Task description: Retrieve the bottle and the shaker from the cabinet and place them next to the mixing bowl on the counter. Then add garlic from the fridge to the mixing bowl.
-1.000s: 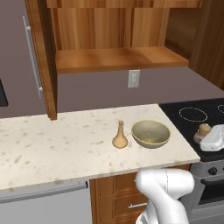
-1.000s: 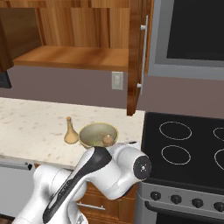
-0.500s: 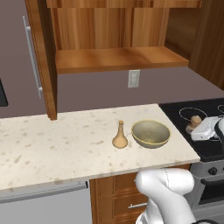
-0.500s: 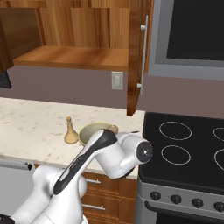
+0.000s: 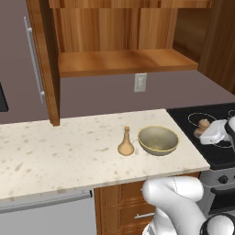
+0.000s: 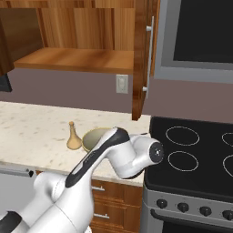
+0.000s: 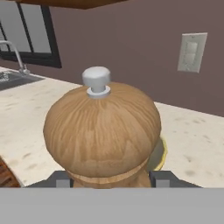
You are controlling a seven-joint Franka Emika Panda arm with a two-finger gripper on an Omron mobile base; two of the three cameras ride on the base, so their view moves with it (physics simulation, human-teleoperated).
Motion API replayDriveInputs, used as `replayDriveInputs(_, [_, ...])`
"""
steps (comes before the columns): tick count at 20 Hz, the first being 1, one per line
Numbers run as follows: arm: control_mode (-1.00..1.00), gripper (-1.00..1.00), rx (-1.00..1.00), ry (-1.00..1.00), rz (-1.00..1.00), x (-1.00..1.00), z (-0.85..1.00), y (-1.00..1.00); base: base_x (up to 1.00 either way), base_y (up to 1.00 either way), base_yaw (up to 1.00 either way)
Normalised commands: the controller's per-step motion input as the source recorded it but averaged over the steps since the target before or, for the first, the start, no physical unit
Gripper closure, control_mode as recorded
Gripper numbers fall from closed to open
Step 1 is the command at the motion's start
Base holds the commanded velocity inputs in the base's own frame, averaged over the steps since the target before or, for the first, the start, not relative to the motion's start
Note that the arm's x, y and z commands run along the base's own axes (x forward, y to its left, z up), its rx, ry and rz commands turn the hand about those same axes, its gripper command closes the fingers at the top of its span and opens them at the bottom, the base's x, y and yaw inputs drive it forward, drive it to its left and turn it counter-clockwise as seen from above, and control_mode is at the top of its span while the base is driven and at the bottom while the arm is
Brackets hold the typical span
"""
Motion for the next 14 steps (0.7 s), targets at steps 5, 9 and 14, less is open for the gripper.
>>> replayDriveInputs(5, [-1.00,1.00,0.00,-0.01,0.12,0.27,-0.14,0.00,0.00,0.00,0.00])
replayDriveInputs(9, [-1.00,1.00,0.00,0.00,0.20,0.18,-0.04,-0.20,0.00,0.00,0.00])
replayDriveInputs(14, [-1.00,1.00,0.00,-0.04,0.25,0.09,0.00,-0.21,0.00,0.00,0.00])
